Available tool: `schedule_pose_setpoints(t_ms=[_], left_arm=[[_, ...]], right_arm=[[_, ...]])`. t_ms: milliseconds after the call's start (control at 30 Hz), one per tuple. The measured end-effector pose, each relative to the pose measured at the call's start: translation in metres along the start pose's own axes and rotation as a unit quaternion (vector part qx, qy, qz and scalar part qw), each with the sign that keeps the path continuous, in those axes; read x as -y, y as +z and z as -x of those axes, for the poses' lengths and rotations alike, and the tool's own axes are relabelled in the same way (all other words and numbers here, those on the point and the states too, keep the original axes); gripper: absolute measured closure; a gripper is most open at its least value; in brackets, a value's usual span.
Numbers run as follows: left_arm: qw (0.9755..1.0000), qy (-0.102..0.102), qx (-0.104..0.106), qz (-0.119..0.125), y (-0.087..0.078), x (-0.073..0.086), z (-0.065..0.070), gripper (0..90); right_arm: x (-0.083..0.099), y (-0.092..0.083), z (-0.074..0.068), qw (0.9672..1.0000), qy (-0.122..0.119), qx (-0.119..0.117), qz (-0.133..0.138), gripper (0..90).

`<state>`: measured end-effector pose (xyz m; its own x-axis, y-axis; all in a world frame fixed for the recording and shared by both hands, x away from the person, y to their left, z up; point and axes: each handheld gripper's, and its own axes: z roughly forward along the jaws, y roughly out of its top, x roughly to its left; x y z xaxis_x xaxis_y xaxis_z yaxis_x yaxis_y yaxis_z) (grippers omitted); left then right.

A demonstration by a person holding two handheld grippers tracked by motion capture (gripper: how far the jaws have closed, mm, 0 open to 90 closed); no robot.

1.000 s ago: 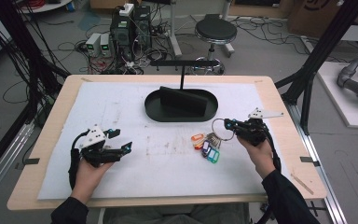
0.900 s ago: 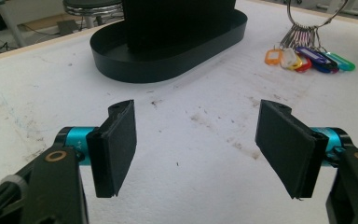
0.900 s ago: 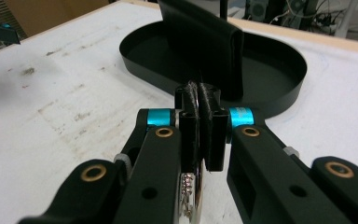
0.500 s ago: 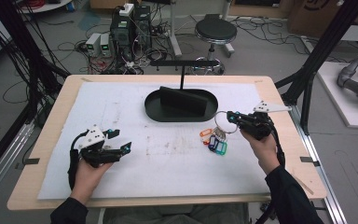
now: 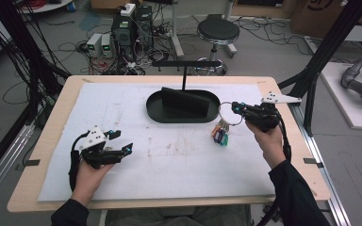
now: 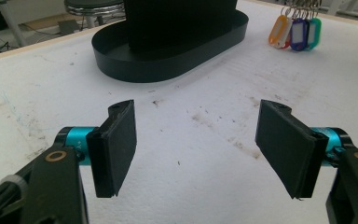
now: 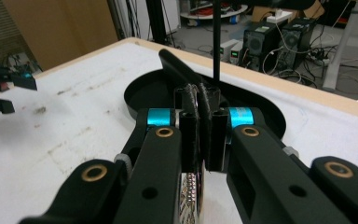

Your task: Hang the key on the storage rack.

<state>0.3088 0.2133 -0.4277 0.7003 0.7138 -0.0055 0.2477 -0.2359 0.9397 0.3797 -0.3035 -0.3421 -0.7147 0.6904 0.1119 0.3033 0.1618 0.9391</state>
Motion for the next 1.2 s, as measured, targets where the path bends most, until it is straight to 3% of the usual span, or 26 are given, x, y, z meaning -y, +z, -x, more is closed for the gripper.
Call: schedule_pose_setpoints(t_ms=[167,633,1000,1200], left_arm=[[1.0000,0.003,0.001,-0.001,0.002,0.000,0.000,29.3],[1.0000,0.001,0.001,0.002,0.000,0.000,-0.001,29.3],[1.0000,0.001,0.001,0.004,-0.001,0.000,-0.002,29.3],[1.0000,0.001,0.001,0.004,-0.002,0.000,-0.003,29.3]], right_arm=[[-0.009,-0.002,0.006,0.9999,0.006,0.004,0.012,87.6],[-0.047,-0.002,0.024,0.9989,-0.006,0.032,0.035,87.6],[-0.066,0.011,0.029,0.9982,-0.015,0.042,0.041,87.6],[-0.072,0.023,0.030,0.9971,-0.032,0.059,0.037,87.6]])
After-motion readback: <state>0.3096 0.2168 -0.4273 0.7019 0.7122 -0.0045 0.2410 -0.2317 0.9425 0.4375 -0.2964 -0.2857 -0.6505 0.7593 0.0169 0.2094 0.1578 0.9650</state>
